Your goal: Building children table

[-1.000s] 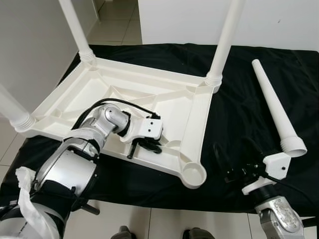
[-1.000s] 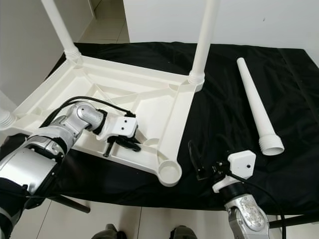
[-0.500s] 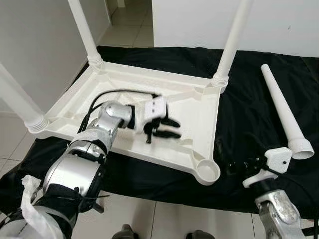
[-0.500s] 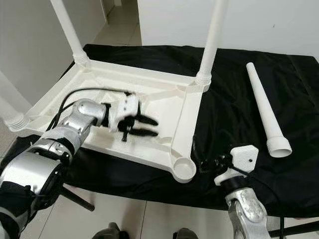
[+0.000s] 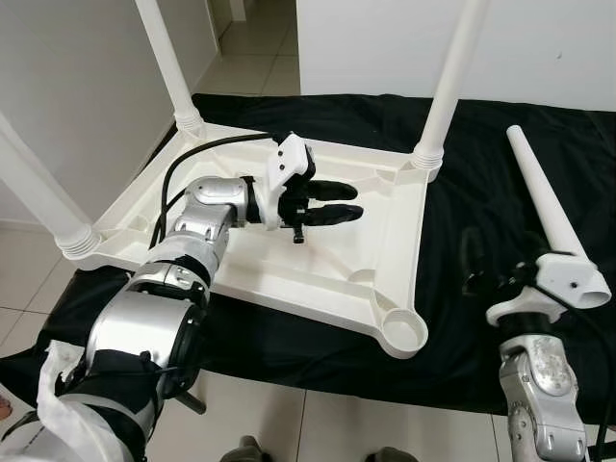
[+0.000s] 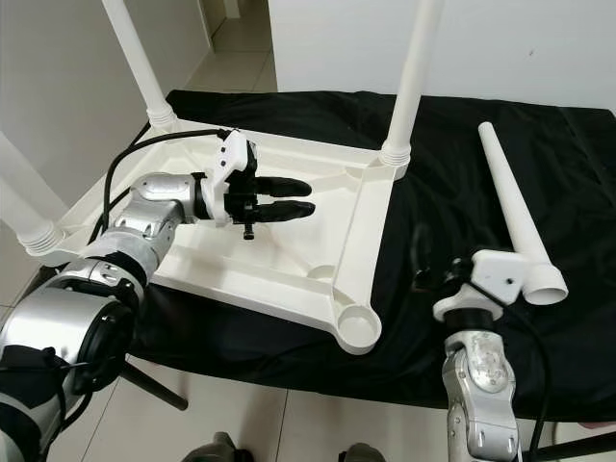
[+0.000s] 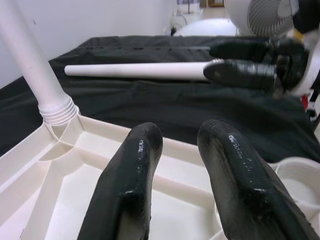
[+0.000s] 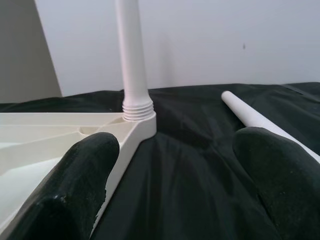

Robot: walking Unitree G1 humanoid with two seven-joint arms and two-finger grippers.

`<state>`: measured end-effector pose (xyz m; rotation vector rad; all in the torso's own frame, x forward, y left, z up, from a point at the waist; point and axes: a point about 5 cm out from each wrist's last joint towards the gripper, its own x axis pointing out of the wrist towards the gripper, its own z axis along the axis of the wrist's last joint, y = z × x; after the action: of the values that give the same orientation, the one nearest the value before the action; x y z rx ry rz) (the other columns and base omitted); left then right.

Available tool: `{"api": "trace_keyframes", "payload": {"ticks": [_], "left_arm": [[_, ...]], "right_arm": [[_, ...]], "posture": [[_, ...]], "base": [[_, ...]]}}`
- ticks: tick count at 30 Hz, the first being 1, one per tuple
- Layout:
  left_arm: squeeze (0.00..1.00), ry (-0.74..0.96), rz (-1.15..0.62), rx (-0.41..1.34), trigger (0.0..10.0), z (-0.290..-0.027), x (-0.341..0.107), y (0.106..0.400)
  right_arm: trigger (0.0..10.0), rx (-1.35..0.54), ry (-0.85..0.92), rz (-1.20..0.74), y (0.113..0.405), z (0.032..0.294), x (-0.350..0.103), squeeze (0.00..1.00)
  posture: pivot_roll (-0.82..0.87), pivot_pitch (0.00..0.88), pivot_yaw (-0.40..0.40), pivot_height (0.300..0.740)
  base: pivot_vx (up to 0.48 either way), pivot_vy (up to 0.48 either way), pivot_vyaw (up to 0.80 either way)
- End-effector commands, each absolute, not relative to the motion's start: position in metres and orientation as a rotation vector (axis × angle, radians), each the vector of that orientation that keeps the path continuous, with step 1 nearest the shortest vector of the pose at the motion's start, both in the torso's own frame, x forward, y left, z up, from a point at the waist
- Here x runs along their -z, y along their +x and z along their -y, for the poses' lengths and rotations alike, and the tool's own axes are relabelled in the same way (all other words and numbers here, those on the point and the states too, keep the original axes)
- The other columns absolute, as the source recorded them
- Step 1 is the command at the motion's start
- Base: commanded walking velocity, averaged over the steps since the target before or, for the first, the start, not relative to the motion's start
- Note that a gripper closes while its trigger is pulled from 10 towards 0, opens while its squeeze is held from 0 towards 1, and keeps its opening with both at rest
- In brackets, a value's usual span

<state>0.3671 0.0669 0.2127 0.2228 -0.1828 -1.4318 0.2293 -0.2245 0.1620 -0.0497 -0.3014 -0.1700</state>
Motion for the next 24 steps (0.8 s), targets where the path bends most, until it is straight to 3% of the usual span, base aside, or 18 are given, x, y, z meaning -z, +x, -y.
{"api": "trace_keyframes", "payload": {"ticks": [1, 10, 14, 24], "left_arm": [[0.0, 0.121, 0.222, 0.887, 10.0, -0.081, -0.223, 0.392], [0.0, -0.068, 0.244, 0.768, 10.0, -0.099, -0.206, 0.382], [0.0, -0.161, 0.243, 0.64, 10.0, -0.112, -0.2, 0.383], [0.0, -0.247, 0.328, 0.263, 10.0, -0.139, -0.182, 0.354]], "right_arm": [[10.0, 0.202, -0.054, 0.288, 0.23, 0.228, -0.159, 0.0], [10.0, 0.364, -0.032, 0.313, 0.235, 0.236, -0.16, 0.0], [10.0, 0.385, -0.034, 0.318, 0.235, 0.235, -0.161, 0.0], [10.0, 0.42, -0.032, 0.312, 0.237, 0.231, -0.156, 0.0]], "posture": [[-0.08, 0.0, 0.116, 0.74], [-0.08, 0.0, 0.101, 0.74], [-0.08, 0.0, 0.093, 0.74], [-0.07, 0.0, 0.093, 0.74]], "base": [[0.0, 0.0, 0.0], [0.0, 0.0, 0.0], [0.0, 0.0, 0.0], [0.0, 0.0, 0.0]]}}
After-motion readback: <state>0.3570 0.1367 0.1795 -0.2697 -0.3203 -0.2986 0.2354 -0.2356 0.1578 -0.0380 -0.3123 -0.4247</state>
